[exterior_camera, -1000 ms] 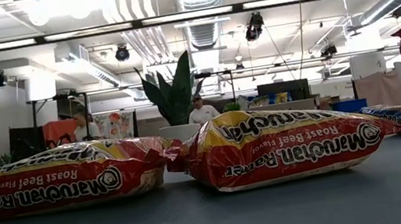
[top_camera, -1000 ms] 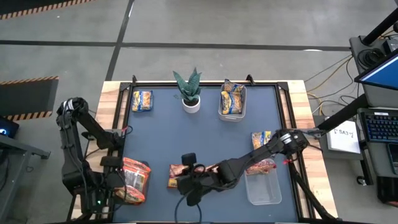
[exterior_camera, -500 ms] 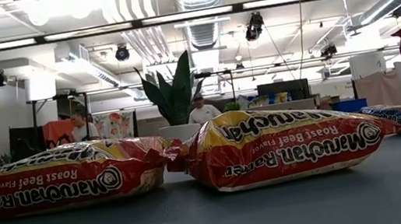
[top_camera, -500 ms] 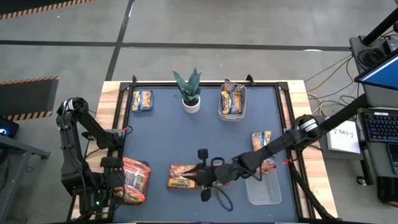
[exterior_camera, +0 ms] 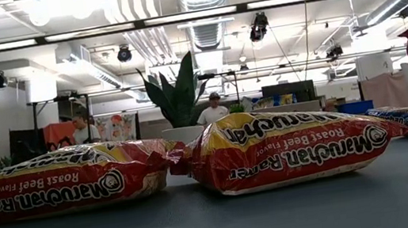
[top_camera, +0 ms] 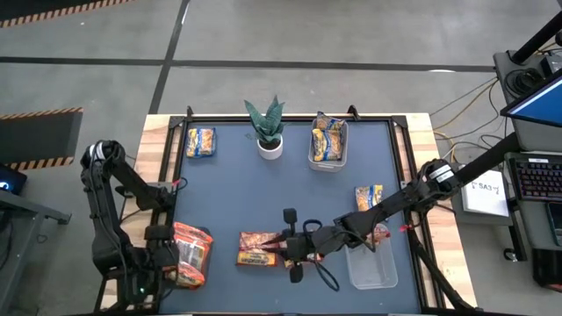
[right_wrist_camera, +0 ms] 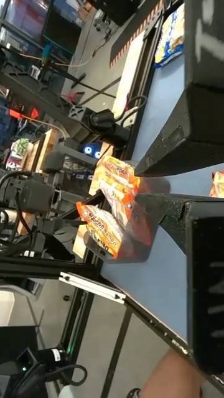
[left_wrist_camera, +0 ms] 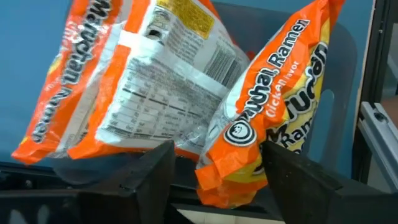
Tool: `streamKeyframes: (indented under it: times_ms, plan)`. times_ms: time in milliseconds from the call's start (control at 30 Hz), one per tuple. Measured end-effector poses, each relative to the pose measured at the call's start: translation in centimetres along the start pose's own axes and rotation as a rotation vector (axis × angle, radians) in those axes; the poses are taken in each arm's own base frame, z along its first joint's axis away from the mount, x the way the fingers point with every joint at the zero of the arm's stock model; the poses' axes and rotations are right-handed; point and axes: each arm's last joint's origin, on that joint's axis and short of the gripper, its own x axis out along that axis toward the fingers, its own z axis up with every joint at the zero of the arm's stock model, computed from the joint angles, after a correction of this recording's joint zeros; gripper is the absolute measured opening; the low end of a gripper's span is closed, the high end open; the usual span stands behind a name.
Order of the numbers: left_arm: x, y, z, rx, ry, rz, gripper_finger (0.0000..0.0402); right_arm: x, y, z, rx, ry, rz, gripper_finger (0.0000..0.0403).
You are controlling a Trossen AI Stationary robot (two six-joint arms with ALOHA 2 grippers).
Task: Sort Maruchan noodles
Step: Put the orange instant noodle pack into the gray bin
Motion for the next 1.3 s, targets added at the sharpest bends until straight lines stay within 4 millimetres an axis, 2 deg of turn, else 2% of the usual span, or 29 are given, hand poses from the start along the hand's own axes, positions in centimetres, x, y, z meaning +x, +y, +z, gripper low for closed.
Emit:
streamKeyframes:
  times_ms: [133, 400, 467, 633, 967, 1133, 1300]
  plan:
    - [0.4, -0.4, -0.1, 0.003, 0.027, 0.007, 0.018, 0.0, 0.0, 0.0, 0.001, -0.002, 0.0, 0.0043]
    - [0.3, -0.4, -0.2, 0.007, 0.046, 0.006, 0.0029, 0.0, 0.0, 0.0, 0.005, -0.003, -0.004, 0.0043]
    - [0.1, -0.4, -0.1, 0.005, 0.046, -0.001, 0.0008, 0.0, 0.0, 0.0, 0.01, -0.002, -0.004, 0.0043]
    - [-0.7, -0.5, 0.2, 0.005, 0.047, -0.002, 0.0008, 0.0, 0.0, 0.0, 0.015, -0.002, -0.004, 0.0043]
    - [-3.7, -0.4, 1.0, 0.007, 0.066, 0.015, 0.0, 0.0, 0.0, 0.0, 0.014, -0.002, -0.004, 0.0043]
    - [-3.7, -0.1, 1.6, -0.009, 0.095, 0.031, 0.0, 0.0, 0.0, 0.0, 0.013, -0.002, -0.004, 0.0043]
    - [-2.9, -0.2, 2.5, -0.009, 0.116, 0.057, 0.0, 0.0, 0.0, 0.0, 0.011, -0.001, -0.004, 0.0043]
